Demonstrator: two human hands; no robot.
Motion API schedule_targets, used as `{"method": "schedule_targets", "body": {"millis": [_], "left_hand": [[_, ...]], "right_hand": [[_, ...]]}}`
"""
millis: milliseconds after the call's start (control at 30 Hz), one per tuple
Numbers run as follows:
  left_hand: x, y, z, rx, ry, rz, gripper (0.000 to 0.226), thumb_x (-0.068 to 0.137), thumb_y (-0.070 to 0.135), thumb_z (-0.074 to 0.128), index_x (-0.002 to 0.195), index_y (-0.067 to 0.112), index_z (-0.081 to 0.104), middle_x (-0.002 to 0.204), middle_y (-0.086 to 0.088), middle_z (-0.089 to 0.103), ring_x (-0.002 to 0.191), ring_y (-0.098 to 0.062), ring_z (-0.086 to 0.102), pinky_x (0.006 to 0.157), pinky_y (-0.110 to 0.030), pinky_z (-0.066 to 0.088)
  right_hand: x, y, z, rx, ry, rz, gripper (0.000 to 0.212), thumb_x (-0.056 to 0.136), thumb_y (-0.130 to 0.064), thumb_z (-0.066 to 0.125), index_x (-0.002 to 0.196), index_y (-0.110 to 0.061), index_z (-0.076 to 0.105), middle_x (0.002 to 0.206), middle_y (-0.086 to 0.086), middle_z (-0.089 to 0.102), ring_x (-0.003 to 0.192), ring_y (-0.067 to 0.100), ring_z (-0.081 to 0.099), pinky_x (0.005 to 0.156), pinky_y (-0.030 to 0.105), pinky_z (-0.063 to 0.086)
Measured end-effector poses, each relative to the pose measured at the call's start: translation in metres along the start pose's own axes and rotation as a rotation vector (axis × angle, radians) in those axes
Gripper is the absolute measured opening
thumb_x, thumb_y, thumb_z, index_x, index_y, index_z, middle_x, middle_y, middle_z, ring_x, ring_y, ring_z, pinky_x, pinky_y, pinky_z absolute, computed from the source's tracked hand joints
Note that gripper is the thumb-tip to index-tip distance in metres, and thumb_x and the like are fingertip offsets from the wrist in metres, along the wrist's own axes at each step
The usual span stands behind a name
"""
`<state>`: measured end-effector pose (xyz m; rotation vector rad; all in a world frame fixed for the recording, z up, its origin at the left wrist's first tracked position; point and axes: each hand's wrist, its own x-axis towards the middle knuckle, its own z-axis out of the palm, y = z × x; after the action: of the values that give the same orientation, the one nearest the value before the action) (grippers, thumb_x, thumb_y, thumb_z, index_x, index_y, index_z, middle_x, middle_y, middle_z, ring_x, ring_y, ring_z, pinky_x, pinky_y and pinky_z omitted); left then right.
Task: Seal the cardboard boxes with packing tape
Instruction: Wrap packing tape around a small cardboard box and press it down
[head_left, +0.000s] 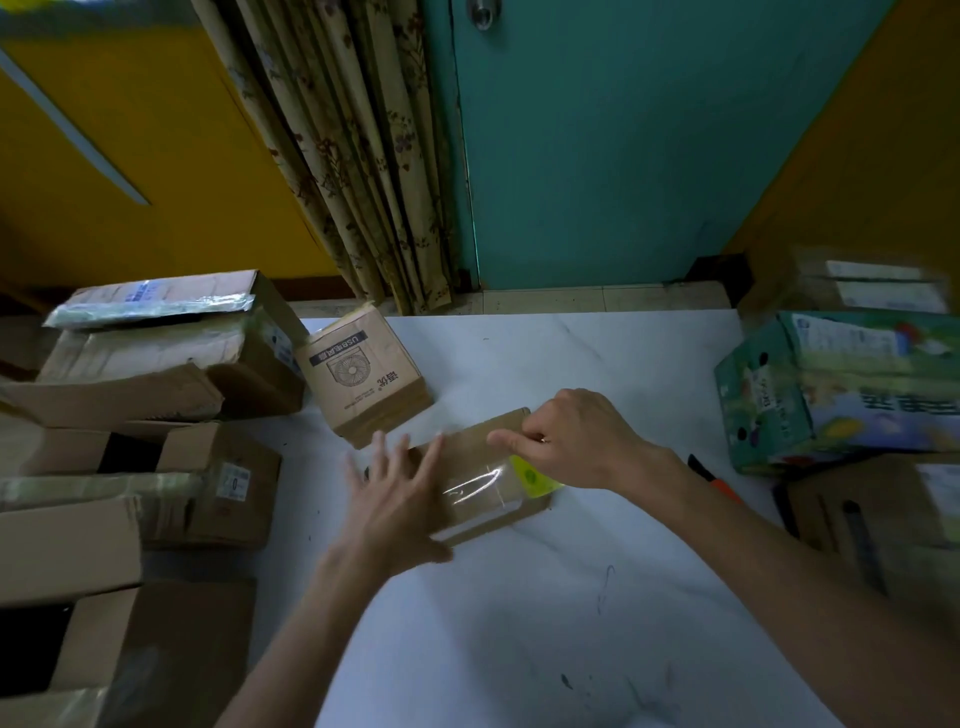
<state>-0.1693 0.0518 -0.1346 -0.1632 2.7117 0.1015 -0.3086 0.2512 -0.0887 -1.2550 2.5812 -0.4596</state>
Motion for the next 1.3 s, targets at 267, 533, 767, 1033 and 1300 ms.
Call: {"method": "schedule_targets", "body": {"millis": [267, 533, 767, 1033, 1300], "left_hand": [[0.054, 0.069, 0.001, -0.161, 0.229, 0.230, 0.097, 0.074, 0.078, 0.045, 0.154, 0.029, 0.018, 0.151, -0.007, 0.034, 0.136, -0.031, 0.035, 0.112, -0.048, 0.029], [0.048, 0.063, 0.024, -0.253, 0.327, 0.210, 0.106, 0.073, 0.087, 0.047, 0.154, 0.020, 0.028, 0.145, 0.001, 0.041, 0.125, -0.021, 0.041, 0.107, -0.039, 0.034], [0.047, 0.070, 0.025, -0.225, 0.303, 0.300, 0.101, 0.072, 0.080, 0.050, 0.151, 0.019, 0.031, 0.143, -0.003, 0.041, 0.127, -0.026, 0.042, 0.107, -0.041, 0.032], [0.048, 0.068, 0.032, -0.177, 0.275, 0.349, 0.103, 0.075, 0.070, 0.062, 0.155, 0.017, 0.024, 0.148, -0.005, 0.036, 0.130, -0.026, 0.039, 0.111, -0.042, 0.030], [0.053, 0.067, 0.036, -0.154, 0.288, 0.327, 0.109, 0.072, 0.072, 0.064, 0.156, 0.018, 0.023, 0.147, -0.005, 0.038, 0.129, -0.026, 0.040, 0.110, -0.040, 0.031]], "right_hand": [[-0.011, 0.013, -0.014, -0.030, 0.038, 0.074, 0.062, 0.100, -0.052, 0.045, 0.045, -0.023, 0.041, 0.042, -0.008, 0.034, 0.042, 0.009, 0.034, 0.048, 0.026, 0.022], [-0.017, 0.041, -0.018, -0.348, -0.068, 0.133, 0.065, 0.100, -0.059, 0.028, 0.055, -0.017, 0.045, 0.051, -0.003, 0.040, 0.048, 0.012, 0.037, 0.052, 0.026, 0.033], [-0.003, 0.092, -0.008, -0.404, 0.043, 0.123, 0.066, 0.101, -0.053, 0.038, 0.043, -0.021, 0.034, 0.042, -0.004, 0.037, 0.039, 0.008, 0.034, 0.047, 0.022, 0.021], [-0.007, 0.114, 0.069, -0.204, 0.000, 0.399, 0.066, 0.104, -0.045, 0.038, 0.045, -0.015, 0.040, 0.050, 0.004, 0.047, 0.051, 0.021, 0.049, 0.050, 0.029, 0.030], [-0.017, 0.115, 0.048, -0.141, 0.040, 0.435, 0.065, 0.102, -0.043, 0.039, 0.043, -0.016, 0.040, 0.047, 0.004, 0.047, 0.045, 0.018, 0.044, 0.045, 0.027, 0.020]]}}
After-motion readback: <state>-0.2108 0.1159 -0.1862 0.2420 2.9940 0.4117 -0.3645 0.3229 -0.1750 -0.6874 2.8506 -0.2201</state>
